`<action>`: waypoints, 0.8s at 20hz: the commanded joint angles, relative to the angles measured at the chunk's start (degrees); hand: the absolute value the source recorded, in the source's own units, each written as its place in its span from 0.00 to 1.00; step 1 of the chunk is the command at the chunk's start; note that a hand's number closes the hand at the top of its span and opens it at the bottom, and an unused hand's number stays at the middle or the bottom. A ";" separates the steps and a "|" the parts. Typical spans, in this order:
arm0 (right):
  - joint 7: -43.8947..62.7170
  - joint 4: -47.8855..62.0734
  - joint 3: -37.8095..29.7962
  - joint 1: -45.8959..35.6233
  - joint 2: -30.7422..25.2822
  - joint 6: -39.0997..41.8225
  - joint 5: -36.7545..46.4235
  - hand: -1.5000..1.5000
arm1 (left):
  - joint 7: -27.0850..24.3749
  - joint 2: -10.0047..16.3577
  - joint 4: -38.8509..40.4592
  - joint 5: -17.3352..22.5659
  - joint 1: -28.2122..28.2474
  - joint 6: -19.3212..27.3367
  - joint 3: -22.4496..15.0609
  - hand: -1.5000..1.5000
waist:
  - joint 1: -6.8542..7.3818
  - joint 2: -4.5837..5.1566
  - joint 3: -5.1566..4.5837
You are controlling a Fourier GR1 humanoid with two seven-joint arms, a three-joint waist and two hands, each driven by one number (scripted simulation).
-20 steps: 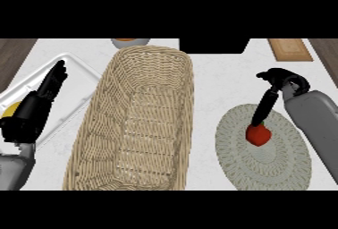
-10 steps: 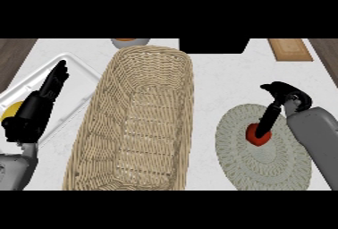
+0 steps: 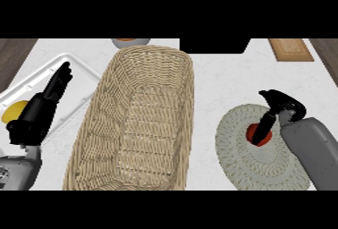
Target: Pick the bell pepper from the placemat and place it in the basket
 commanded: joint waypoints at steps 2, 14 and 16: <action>0.93 0.28 -0.19 4.13 3.06 -1.42 3.90 0.00 | -1.72 -2.09 -1.79 -2.44 3.51 -0.41 -0.15 0.50 | 0.10 0.02 0.01; -0.29 6.22 -5.81 0.35 5.90 0.92 8.38 0.00 | -2.82 -2.61 4.41 -3.57 -2.40 -4.67 5.25 0.50 | 0.14 0.14 0.00; 2.22 -1.80 -3.48 8.53 7.28 -0.67 9.99 0.00 | -0.21 -4.01 -1.00 -3.58 1.29 -4.53 4.12 0.50 | -0.04 -0.05 0.00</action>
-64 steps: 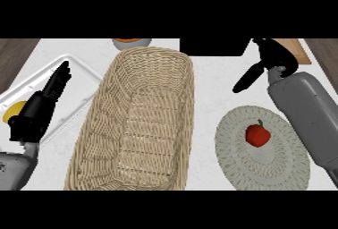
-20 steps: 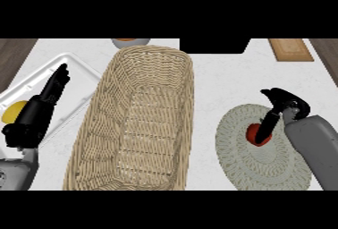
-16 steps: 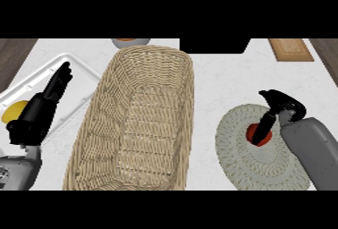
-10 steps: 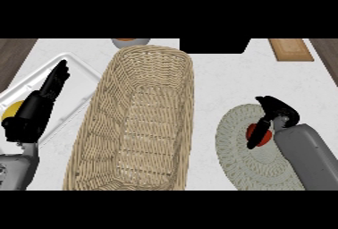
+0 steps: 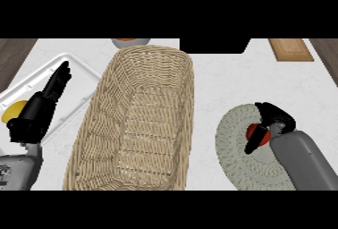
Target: Pick the bell pepper from the placemat and place it in the basket
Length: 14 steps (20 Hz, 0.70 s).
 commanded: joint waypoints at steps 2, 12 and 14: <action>-1.89 5.19 -3.37 -0.78 0.09 0.06 2.28 0.00 | -0.88 0.11 2.87 -0.51 -1.98 -2.24 2.46 0.50 | 0.08 0.06 0.01; -6.53 7.45 -4.78 0.94 3.08 -1.90 6.76 1.00 | 0.74 -4.07 -0.36 -3.63 -0.46 -2.06 1.64 0.50 | 0.08 0.04 0.02; -7.76 7.92 -3.59 2.33 4.05 -3.93 8.34 1.00 | 1.40 -2.50 0.42 -2.89 -2.02 -2.56 3.88 0.50 | 0.06 0.05 0.02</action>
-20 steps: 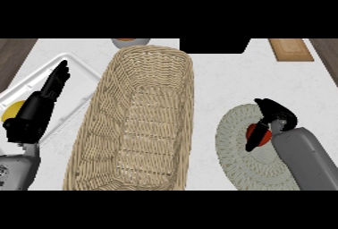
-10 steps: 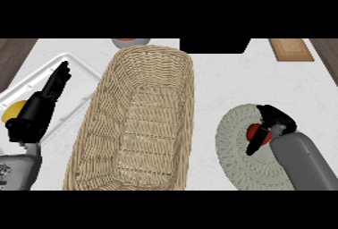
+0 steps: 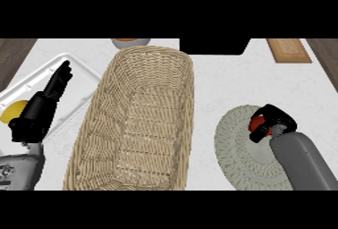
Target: Pick the bell pepper from the placemat and place it in the basket
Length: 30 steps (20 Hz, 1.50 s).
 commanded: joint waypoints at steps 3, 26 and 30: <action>-5.73 4.45 1.95 0.22 0.45 -0.99 3.69 1.00 | -0.20 1.74 -0.30 1.88 0.42 -3.32 2.65 0.50 | 0.28 0.53 0.62; -34.73 -30.99 -1.10 7.31 -6.23 -26.39 3.57 1.00 | 0.25 1.27 -0.09 0.47 0.65 -2.52 3.55 0.50 | -1.45 -0.12 0.65; -34.03 -41.97 -3.45 4.88 -4.38 -21.91 -5.97 1.00 | -1.19 -0.77 -0.55 -1.03 2.82 -1.55 1.46 0.50 | -1.34 -0.15 0.57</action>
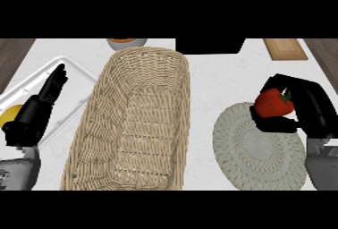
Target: Pick the bell pepper from the placemat and place it in the basket
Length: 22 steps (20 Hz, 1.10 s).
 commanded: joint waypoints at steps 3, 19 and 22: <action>4.66 -16.99 -5.07 -4.73 -0.78 6.13 -9.65 1.00 | 4.06 -0.05 -4.87 -0.46 0.38 -0.01 -0.82 0.50 | 0.68 -0.01 0.00; 45.11 -7.46 4.17 -48.82 14.08 18.49 -17.36 1.00 | 1.43 -2.20 0.48 -2.25 -3.30 0.14 -1.72 0.50 | 1.78 0.46 -0.08; 47.81 -1.87 9.27 -51.85 21.09 13.95 -11.73 1.00 | 2.28 -0.11 1.12 0.32 -4.39 -2.02 0.96 0.50 | 1.94 0.47 -0.09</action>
